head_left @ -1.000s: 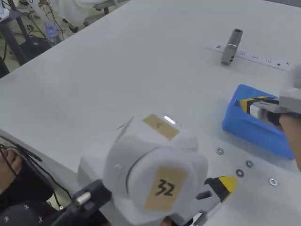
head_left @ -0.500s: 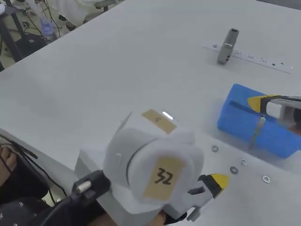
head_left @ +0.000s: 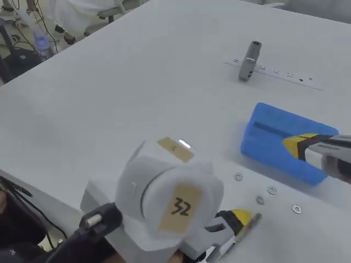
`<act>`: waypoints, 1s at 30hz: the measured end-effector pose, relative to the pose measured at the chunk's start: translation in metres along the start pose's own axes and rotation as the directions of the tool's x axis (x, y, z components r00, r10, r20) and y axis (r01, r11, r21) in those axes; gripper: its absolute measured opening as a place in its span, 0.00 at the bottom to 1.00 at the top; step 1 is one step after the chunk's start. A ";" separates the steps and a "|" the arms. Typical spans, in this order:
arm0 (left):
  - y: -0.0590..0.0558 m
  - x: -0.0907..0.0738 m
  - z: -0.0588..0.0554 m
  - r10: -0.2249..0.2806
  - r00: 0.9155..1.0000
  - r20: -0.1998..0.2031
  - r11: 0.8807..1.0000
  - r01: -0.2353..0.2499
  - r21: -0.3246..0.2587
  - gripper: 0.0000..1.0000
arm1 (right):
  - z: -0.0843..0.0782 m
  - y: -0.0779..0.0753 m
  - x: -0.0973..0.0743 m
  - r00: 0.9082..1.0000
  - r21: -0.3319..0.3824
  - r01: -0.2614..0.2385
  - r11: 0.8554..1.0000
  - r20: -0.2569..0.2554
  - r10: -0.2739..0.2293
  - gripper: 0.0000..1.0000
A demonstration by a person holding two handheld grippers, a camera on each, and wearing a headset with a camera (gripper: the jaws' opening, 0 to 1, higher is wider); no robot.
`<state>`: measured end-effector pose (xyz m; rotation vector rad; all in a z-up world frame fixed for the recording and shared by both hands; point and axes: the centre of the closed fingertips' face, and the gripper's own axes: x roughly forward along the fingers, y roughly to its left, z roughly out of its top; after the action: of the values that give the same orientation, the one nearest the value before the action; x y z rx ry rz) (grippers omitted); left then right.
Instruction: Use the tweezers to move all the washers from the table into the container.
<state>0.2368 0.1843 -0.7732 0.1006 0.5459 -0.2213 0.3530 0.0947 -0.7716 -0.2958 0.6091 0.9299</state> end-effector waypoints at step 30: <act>-0.069 0.027 -0.086 -0.429 0.743 -0.514 0.848 0.528 0.057 0.04 | -0.062 0.049 -0.073 0.999 0.240 -0.023 0.970 -0.017 0.028 0.00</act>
<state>0.1996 0.1256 -0.8626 0.2135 1.0551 -0.7796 0.2582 0.0449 -0.7756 -0.0808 0.7378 0.8682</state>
